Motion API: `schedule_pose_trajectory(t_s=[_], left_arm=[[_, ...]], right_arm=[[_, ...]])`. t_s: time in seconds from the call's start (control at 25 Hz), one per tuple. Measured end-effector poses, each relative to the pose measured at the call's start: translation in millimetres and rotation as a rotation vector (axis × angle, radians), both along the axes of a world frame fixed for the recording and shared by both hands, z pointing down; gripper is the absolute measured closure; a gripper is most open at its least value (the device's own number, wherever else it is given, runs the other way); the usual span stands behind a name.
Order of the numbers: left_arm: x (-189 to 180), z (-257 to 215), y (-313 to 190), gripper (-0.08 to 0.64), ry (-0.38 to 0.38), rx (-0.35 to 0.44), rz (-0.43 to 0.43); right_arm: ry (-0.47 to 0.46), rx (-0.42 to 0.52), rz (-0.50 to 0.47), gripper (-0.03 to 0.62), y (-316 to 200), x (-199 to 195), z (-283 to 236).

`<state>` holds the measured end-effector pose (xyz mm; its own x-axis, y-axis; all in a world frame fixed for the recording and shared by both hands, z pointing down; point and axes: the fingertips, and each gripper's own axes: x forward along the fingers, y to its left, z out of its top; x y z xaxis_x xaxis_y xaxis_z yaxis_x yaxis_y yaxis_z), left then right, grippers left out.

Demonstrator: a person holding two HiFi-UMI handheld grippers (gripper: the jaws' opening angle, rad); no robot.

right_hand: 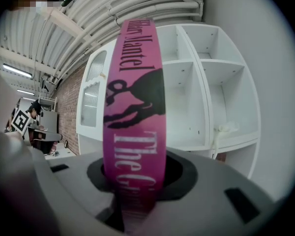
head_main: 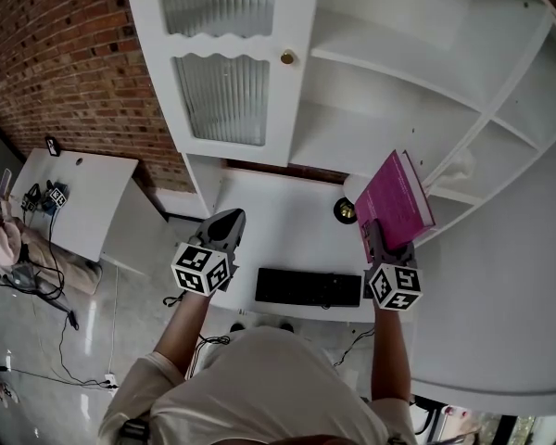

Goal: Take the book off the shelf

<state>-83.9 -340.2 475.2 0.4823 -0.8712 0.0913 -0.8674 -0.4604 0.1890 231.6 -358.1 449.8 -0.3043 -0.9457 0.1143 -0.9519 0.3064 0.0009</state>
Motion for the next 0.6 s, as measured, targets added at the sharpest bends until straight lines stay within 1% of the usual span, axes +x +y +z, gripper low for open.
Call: schedule_pose_trajectory(t_s=[0.2,0.6], left_arm=[[-2.8,-1.0,-1.0,0.565,-0.001,0.001,-0.001],[-4.0,-0.3,-1.4,0.565,-0.001,-0.001,0.0]], right_arm=[[0.008,-0.017,-0.002,0.453,3.4,-3.5,7.0],[0.005,-0.015,-0.012,0.453,3.4,-10.2,5.9]])
